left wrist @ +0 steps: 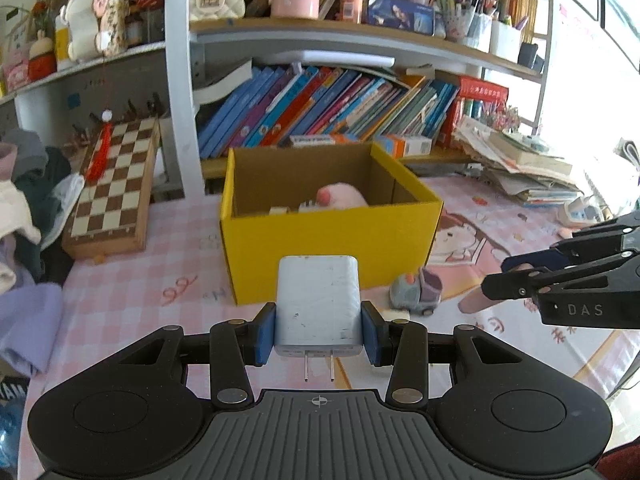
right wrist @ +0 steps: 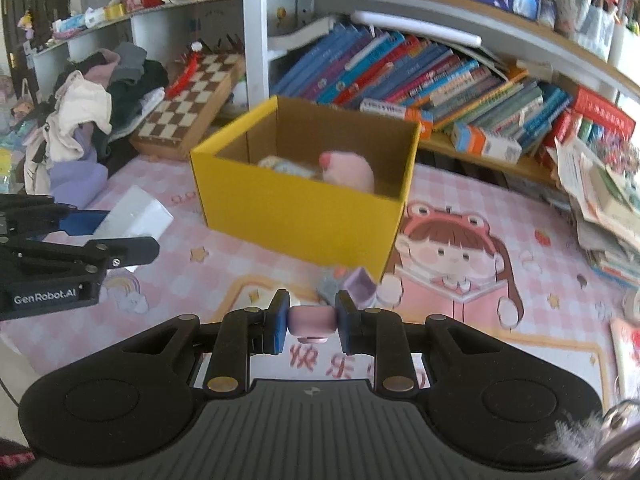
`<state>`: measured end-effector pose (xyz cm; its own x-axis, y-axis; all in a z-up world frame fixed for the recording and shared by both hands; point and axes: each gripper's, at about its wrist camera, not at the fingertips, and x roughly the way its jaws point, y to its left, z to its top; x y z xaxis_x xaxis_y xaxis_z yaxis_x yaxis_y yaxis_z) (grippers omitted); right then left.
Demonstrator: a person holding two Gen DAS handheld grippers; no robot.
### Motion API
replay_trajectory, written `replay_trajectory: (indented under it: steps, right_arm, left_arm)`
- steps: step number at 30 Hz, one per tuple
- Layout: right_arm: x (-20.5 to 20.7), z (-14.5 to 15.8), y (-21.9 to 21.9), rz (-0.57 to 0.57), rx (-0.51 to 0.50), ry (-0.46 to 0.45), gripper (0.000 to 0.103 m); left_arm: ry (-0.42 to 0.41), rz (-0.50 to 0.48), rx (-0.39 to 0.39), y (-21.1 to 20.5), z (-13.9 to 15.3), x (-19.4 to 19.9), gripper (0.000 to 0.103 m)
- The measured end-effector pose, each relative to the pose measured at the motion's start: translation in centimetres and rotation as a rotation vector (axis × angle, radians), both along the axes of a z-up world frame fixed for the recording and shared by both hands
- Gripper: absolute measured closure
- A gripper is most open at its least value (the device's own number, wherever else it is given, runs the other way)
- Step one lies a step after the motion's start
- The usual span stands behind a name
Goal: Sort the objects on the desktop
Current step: 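Lift the white charger and pink case with both grippers toward the yellow box, then lower the charger and pink case into the yellow box and open both grippers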
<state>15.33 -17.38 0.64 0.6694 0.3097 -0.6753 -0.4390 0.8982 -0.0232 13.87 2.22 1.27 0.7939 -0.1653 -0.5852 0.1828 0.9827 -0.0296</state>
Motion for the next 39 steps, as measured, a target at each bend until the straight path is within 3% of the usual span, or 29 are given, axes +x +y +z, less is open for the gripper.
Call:
replay_trajectory:
  steps: [23, 39]
  right_arm:
    - [5.9, 4.1, 0.3, 0.068, 0.02, -0.096, 0.08]
    - [13.0, 5.9, 1.1, 0.128, 0.052, -0.153, 0.08]
  left_arm:
    - [-0.077, 0.026, 0.021, 0.1, 2.9, 5.0, 0.062]
    - [-0.064, 0.07, 0.03, -0.6, 2.8, 10.1, 0.061]
